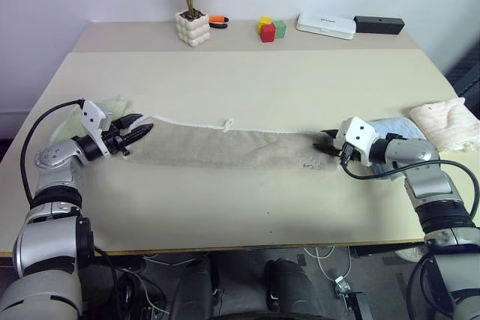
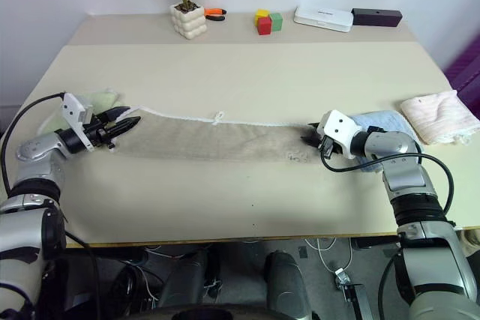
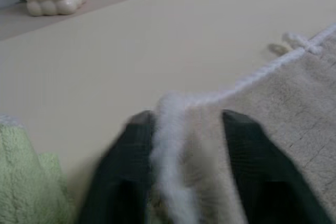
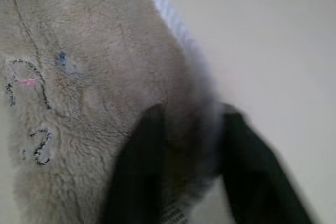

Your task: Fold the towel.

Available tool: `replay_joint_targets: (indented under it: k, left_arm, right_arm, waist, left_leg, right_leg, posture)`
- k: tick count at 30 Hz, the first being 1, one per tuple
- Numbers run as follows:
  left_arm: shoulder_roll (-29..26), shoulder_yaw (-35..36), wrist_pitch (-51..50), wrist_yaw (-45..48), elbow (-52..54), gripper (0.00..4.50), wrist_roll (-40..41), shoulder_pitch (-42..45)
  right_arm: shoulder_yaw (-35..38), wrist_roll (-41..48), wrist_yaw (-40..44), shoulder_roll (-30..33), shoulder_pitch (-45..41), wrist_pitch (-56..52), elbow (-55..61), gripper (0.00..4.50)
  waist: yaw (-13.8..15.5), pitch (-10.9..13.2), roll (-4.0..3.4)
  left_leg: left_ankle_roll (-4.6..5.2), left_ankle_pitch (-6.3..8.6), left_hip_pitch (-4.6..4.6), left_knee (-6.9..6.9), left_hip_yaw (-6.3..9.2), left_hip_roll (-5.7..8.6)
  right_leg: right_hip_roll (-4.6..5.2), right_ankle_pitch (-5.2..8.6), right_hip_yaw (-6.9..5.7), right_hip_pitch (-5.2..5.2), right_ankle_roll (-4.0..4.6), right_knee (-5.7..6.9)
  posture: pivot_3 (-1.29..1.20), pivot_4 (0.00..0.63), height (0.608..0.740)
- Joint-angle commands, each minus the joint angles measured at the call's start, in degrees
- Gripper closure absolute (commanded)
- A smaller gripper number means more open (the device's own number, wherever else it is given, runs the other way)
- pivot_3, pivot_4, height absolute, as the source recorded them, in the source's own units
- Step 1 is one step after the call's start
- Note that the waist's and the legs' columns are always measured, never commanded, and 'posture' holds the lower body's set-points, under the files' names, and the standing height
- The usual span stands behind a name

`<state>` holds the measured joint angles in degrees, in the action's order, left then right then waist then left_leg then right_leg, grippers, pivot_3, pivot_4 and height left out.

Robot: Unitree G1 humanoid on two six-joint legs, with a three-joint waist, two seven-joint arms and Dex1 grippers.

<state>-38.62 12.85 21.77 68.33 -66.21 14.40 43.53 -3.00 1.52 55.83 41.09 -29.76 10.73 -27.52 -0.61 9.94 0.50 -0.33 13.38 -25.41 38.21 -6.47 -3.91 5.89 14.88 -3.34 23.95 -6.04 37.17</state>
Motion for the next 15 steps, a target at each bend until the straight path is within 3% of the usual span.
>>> replay_joint_targets:
  k: [1, 2, 3, 6, 9, 12, 15]
  left_arm:
    - [-0.2, 2.0, -1.1, 1.7, 4.3, 0.46, 2.5, 1.2]
    - [-0.2, 2.4, -1.7, 1.6, 5.0, 0.0, 3.1, 1.3]
    - [-0.2, 2.9, -1.7, 1.2, 6.2, 0.0, 3.7, 1.5]
    - [-0.1, 4.8, -6.6, 1.1, 9.4, 0.0, 6.5, 2.3]
    - [1.0, 6.4, -13.5, 0.7, 16.1, 0.98, 10.6, 2.1]
    - [4.1, 8.5, -19.7, -3.7, 24.7, 2.47, 15.2, 0.7]
    - [8.8, 9.2, -24.4, -10.3, 32.7, 4.07, 17.7, -1.9]
  right_arm:
    - [2.5, 1.1, -1.8, 0.6, -2.4, -0.5, 0.5, 1.05]
    - [2.6, 1.0, -2.2, 0.8, -2.6, -1.0, 0.4, 0.58]
    - [3.2, 1.4, -2.6, 1.0, -2.8, -1.4, 0.6, 0.12]
    - [5.5, 4.3, -2.8, 0.8, -2.4, -3.8, 2.8, 0.12]
    - [9.3, 5.4, -9.1, -0.3, -2.3, -4.6, 6.0, 1.17]
    - [13.1, 11.4, -17.1, -6.1, -1.4, -15.1, 15.5, 2.7]
    - [11.2, 10.7, -23.0, -11.6, 1.4, -20.9, 25.0, 4.33]
  waist:
    - [0.0, 0.0, 0.0]
    - [0.0, 0.0, 0.0]
    - [0.0, 0.0, 0.0]
    - [0.0, 0.0, 0.0]
    - [0.0, 0.0, 0.0]
    - [0.0, 0.0, 0.01]
    - [0.0, 0.0, 0.0]
  left_leg:
    - [0.0, 0.0, 0.0, 0.0, 0.0, 0.0]
    - [-0.01, 0.0, 0.0, 0.0, 0.0, 0.0]
    - [-0.03, -0.02, 0.0, 0.0, 0.0, 0.0]
    - [-0.26, -0.15, 0.0, 0.0, 0.01, 0.0]
    - [-0.28, -0.16, -0.01, 0.0, 0.01, 0.0]
    - [-0.31, -0.18, 0.0, -0.01, 0.04, -0.01]
    - [-0.35, -0.21, 0.03, -0.02, 0.09, -0.01]
  right_leg:
    - [0.0, 0.0, 0.0, 0.0, 0.0, 0.0]
    - [0.0, 0.0, 0.0, 0.0, 0.0, 0.0]
    - [0.0, 0.0, 0.0, 0.0, 0.0, 0.0]
    - [0.0, 0.0, 0.0, 0.0, 0.0, 0.0]
    - [0.0, 0.0, 0.0, -0.01, 0.0, 0.0]
    - [0.0, 0.0, 0.01, -0.02, 0.0, 0.0]
    - [0.0, 0.0, 0.01, -0.05, 0.0, 0.04]
  posture:
    - [0.0, 0.15, 0.735]
    - [0.0, 0.15, 0.735]
    - [0.0, 0.15, 0.735]
    - [0.0, 0.15, 0.735]
    - [0.0, 0.15, 0.735]
    - [0.0, 0.15, 0.735]
    - [0.0, 0.15, 0.735]
